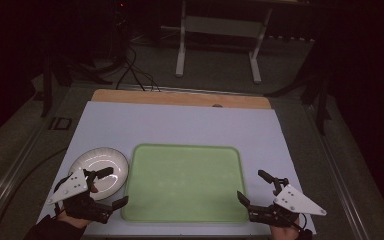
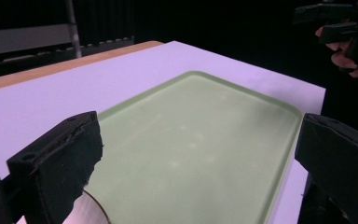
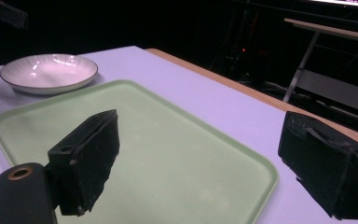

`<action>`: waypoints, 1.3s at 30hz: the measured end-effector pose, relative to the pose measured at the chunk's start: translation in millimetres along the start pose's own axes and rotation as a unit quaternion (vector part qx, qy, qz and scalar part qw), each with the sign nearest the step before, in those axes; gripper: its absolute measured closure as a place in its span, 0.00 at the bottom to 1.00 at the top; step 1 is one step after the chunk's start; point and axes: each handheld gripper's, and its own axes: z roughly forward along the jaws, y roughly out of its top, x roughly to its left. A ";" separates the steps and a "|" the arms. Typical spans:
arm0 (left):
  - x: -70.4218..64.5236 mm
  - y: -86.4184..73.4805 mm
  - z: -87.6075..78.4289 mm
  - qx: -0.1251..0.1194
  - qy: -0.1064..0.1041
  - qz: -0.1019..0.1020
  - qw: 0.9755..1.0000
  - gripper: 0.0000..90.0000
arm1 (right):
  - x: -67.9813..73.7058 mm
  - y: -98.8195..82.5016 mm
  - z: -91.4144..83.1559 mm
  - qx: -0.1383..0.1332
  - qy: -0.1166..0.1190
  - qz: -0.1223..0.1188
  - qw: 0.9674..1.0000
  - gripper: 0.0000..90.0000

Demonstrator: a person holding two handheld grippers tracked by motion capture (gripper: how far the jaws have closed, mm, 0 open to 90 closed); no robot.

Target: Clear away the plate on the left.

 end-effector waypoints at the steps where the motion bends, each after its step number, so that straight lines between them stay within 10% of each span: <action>1: 0.1 0.6 -0.1 0.002 -0.001 0.000 1.000 0.00 | -0.1 0.0 -0.2 0.000 0.001 0.001 1.000 0.14; 15: -6.3 4.9 4.8 0.002 -0.004 0.011 1.000 0.00 | 5.0 2.8 -1.8 -0.011 0.012 -0.017 1.000 0.13; 28: -19.0 45.2 1.2 0.022 -0.023 0.048 0.998 0.00 | 2.1 3.3 4.9 -0.011 0.018 -0.013 1.000 0.13; 39: -1.6 74.5 -5.1 0.015 -0.012 0.054 0.998 0.01 | 2.1 3.3 4.7 -0.011 0.019 -0.013 1.000 0.13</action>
